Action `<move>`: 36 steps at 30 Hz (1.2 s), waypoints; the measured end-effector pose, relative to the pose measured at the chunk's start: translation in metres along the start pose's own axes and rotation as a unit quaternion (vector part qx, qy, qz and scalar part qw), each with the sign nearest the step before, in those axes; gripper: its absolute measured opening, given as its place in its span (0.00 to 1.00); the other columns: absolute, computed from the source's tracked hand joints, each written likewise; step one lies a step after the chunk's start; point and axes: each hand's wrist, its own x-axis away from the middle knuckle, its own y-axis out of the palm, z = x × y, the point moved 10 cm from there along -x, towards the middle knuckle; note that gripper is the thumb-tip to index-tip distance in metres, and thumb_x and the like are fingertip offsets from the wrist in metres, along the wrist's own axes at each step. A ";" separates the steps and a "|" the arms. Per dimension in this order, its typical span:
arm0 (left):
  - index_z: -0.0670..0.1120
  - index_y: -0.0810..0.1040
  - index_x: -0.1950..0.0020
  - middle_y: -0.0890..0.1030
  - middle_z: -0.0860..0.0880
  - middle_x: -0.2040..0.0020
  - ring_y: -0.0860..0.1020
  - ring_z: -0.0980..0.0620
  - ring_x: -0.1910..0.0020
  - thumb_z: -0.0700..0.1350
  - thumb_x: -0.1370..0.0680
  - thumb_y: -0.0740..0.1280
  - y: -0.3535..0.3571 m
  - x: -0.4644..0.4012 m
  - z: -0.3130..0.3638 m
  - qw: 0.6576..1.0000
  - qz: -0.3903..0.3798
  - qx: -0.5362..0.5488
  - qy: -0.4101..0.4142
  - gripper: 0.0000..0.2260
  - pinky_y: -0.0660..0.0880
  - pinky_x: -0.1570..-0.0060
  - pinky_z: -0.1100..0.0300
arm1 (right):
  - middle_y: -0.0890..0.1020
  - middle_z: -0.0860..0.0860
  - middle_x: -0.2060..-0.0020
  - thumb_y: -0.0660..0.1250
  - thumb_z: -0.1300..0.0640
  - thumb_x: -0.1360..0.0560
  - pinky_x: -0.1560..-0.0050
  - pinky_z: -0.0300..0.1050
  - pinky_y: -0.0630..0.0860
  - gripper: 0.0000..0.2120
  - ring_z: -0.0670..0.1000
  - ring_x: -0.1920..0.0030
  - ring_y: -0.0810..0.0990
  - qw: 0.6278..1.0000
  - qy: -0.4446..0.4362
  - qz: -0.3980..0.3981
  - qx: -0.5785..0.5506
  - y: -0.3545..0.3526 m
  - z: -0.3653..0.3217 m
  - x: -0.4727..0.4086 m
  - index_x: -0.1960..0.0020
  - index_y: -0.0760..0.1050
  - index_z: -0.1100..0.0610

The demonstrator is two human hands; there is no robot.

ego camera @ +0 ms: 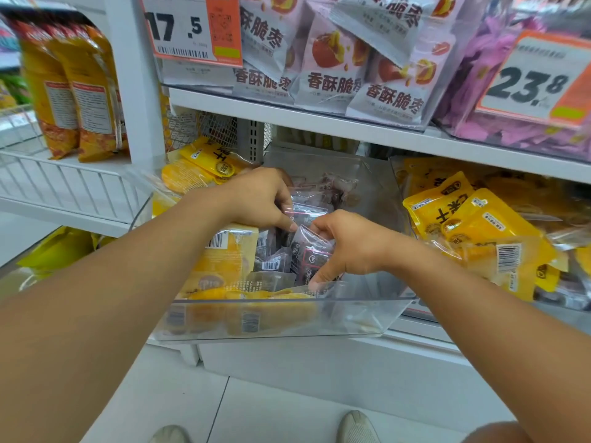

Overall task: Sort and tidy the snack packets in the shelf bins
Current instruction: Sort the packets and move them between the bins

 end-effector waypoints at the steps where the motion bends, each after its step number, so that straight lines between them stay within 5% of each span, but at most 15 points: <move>1: 0.49 0.85 0.57 0.83 0.48 0.49 0.80 0.50 0.49 0.57 0.30 0.77 0.001 0.001 0.000 1.000 -0.007 0.004 -0.001 0.12 0.77 0.49 0.56 | 0.70 0.49 0.65 0.85 0.45 0.43 0.64 0.47 0.66 0.28 0.50 0.64 0.68 1.000 -0.013 -0.003 -0.007 0.002 -0.002 0.000 0.57 0.71 0.56; 4: 0.50 0.86 0.56 0.82 0.49 0.43 0.78 0.50 0.44 0.53 0.29 0.76 -0.001 0.003 0.005 0.999 -0.015 0.032 -0.008 0.08 0.74 0.46 0.57 | 0.65 0.49 0.69 0.84 0.46 0.40 0.66 0.47 0.61 0.26 0.49 0.68 0.62 0.996 -0.065 0.044 0.031 -0.010 -0.013 -0.001 0.64 0.67 0.55; 6: 0.50 0.86 0.57 0.81 0.51 0.42 0.76 0.52 0.43 0.49 0.31 0.75 -0.002 0.005 0.006 0.995 -0.028 0.089 -0.022 0.06 0.73 0.48 0.58 | 0.70 0.47 0.69 0.83 0.48 0.37 0.66 0.48 0.65 0.22 0.48 0.68 0.66 0.990 -0.096 0.073 0.074 -0.017 -0.022 0.000 0.63 0.68 0.52; 8: 0.54 0.86 0.59 0.78 0.53 0.41 0.72 0.51 0.39 0.53 0.36 0.71 -0.001 0.008 0.007 0.995 -0.037 0.091 -0.015 0.09 0.69 0.39 0.54 | 0.77 0.49 0.64 0.82 0.48 0.37 0.59 0.51 0.74 0.19 0.50 0.62 0.75 0.988 -0.112 0.089 0.058 -0.017 -0.022 0.002 0.56 0.75 0.53; 11: 0.60 0.82 0.62 0.73 0.57 0.43 0.66 0.48 0.37 0.60 0.39 0.67 0.000 0.010 0.007 0.997 -0.045 0.054 -0.005 0.10 0.57 0.29 0.44 | 0.76 0.47 0.63 0.81 0.43 0.36 0.60 0.54 0.74 0.23 0.52 0.60 0.74 0.987 -0.114 0.099 0.053 -0.011 -0.017 0.003 0.54 0.72 0.54; 15: 0.55 0.83 0.54 0.73 0.55 0.45 0.70 0.49 0.41 0.58 0.29 0.72 0.000 0.004 0.008 0.999 -0.037 0.009 0.017 0.09 0.58 0.33 0.49 | 0.78 0.45 0.51 0.77 0.33 0.37 0.60 0.47 0.72 0.34 0.52 0.51 0.78 0.981 -0.081 0.070 0.164 -0.011 -0.024 0.002 0.38 0.70 0.48; 18: 0.51 0.83 0.52 0.76 0.50 0.40 0.72 0.47 0.38 0.59 0.29 0.73 0.002 0.003 0.008 0.999 -0.035 -0.008 0.020 0.14 0.60 0.39 0.52 | 0.75 0.51 0.37 0.83 0.47 0.38 0.58 0.48 0.83 0.46 0.53 0.53 0.84 0.994 -0.007 0.001 0.110 -0.012 -0.011 0.005 0.27 0.63 0.45; 21: 0.53 0.82 0.47 0.74 0.50 0.35 0.72 0.46 0.36 0.62 0.31 0.75 0.004 0.004 0.006 0.999 -0.032 -0.032 0.017 0.18 0.64 0.34 0.50 | 0.75 0.54 0.43 0.83 0.63 0.38 0.70 0.47 0.83 0.44 0.53 0.65 0.84 0.998 0.021 -0.040 0.048 -0.005 -0.001 0.009 0.30 0.64 0.46; 24: 0.60 0.73 0.41 0.73 0.53 0.37 0.73 0.48 0.39 0.62 0.37 0.80 -0.004 0.008 0.015 0.999 0.002 -0.005 0.049 0.29 0.71 0.38 0.49 | 0.78 0.54 0.53 0.85 0.61 0.42 0.69 0.47 0.82 0.43 0.52 0.65 0.82 1.000 -0.008 0.017 0.019 -0.014 -0.002 0.007 0.34 0.68 0.47; 27: 0.58 0.74 0.50 0.73 0.54 0.45 0.74 0.50 0.46 0.59 0.38 0.82 -0.012 0.012 0.024 0.996 0.023 0.011 0.090 0.24 0.74 0.47 0.51 | 0.78 0.50 0.56 0.86 0.57 0.43 0.65 0.43 0.81 0.41 0.49 0.62 0.80 0.999 -0.026 0.047 0.009 -0.021 -0.004 0.007 0.35 0.71 0.48; 31: 0.54 0.81 0.65 0.72 0.57 0.43 0.73 0.56 0.46 0.60 0.34 0.79 -0.004 0.009 0.024 0.993 0.005 -0.052 0.103 0.13 0.73 0.43 0.50 | 0.79 0.47 0.54 0.86 0.53 0.44 0.61 0.40 0.75 0.42 0.43 0.62 0.77 0.995 -0.043 0.092 0.013 -0.026 -0.007 0.011 0.34 0.72 0.47; 34: 0.51 0.81 0.66 0.73 0.58 0.46 0.73 0.59 0.49 0.59 0.31 0.77 0.000 0.005 0.021 0.993 0.010 -0.066 0.094 0.14 0.69 0.40 0.49 | 0.78 0.46 0.52 0.86 0.53 0.46 0.61 0.38 0.76 0.44 0.43 0.62 0.78 0.989 -0.051 0.138 0.021 -0.050 -0.016 0.021 0.33 0.71 0.46; 36: 0.49 0.80 0.66 0.75 0.55 0.48 0.73 0.58 0.50 0.57 0.28 0.75 0.001 0.003 0.021 0.992 0.020 -0.080 0.091 0.14 0.68 0.38 0.47 | 0.78 0.46 0.56 0.86 0.54 0.46 0.61 0.42 0.79 0.37 0.47 0.64 0.81 0.985 -0.071 0.151 -0.039 -0.058 -0.023 0.025 0.40 0.75 0.47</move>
